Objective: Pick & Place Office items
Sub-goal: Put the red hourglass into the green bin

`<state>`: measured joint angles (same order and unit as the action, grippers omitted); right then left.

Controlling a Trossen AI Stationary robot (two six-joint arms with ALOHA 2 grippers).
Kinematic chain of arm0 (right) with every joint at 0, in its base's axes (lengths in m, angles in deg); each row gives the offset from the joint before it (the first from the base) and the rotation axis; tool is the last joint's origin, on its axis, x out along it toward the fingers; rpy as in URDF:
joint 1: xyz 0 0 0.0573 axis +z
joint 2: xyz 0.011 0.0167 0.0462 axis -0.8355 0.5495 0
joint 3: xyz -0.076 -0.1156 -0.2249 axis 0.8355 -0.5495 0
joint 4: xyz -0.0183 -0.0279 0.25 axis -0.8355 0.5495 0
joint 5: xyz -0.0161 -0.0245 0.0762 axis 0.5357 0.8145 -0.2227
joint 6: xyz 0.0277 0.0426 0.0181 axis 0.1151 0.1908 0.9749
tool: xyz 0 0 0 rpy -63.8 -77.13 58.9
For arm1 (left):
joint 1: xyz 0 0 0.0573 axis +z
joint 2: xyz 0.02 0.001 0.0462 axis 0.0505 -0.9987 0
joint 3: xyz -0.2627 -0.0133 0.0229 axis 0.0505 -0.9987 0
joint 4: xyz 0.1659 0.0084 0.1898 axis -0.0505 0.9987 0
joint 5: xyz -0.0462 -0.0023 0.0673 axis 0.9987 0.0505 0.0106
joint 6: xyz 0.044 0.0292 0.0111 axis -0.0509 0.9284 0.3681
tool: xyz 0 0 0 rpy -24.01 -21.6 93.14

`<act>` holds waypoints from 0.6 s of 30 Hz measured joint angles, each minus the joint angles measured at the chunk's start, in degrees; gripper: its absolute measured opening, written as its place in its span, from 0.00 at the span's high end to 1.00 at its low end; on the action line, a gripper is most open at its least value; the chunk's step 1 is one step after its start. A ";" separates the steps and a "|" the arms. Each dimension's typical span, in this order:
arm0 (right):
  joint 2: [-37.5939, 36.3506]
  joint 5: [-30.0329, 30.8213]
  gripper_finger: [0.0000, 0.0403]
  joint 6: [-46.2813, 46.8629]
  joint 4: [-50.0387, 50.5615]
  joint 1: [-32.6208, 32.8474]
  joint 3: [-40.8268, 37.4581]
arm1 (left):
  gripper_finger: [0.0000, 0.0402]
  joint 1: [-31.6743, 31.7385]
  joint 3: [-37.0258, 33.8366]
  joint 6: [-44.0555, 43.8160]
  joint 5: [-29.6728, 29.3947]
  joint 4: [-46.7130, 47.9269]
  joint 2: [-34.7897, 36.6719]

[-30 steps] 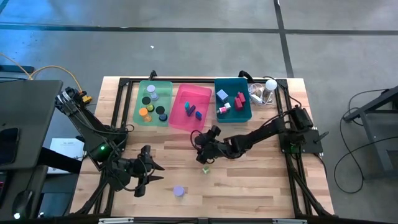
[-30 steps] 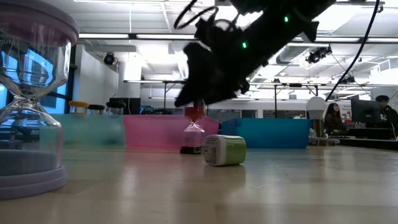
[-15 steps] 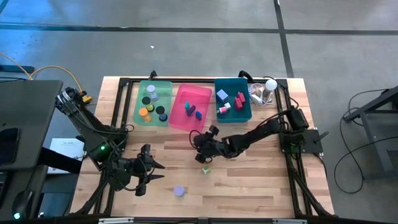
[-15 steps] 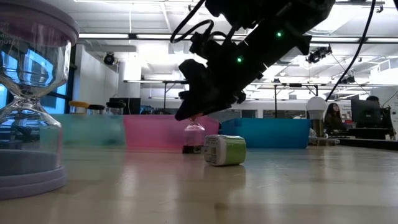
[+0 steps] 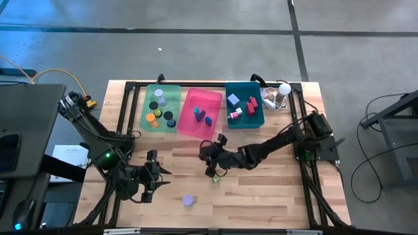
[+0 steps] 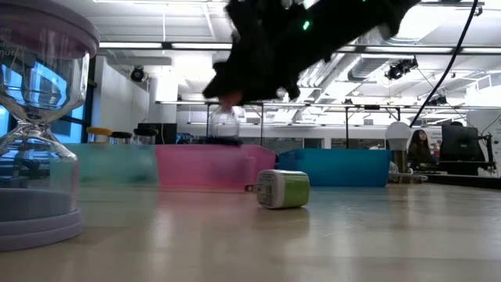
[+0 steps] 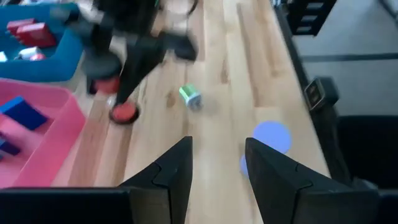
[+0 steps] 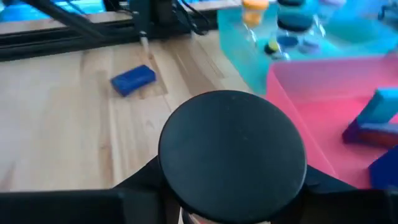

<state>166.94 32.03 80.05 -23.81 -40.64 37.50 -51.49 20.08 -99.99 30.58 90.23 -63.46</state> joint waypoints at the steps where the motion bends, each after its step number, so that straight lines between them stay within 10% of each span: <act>1: -0.90 0.04 0.62 -0.83 -0.03 0.58 -0.10 | 0.64 0.00 -0.34 -0.62 -0.02 0.35 -0.19; 18: -4.90 0.03 0.62 -11.16 -14.30 8.42 -0.05 | 0.64 4.68 -3.64 11.59 -10.51 -5.46 -14.80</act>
<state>162.04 32.06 68.89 -38.11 -32.22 37.45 -46.81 16.44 -88.40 20.06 84.77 -78.26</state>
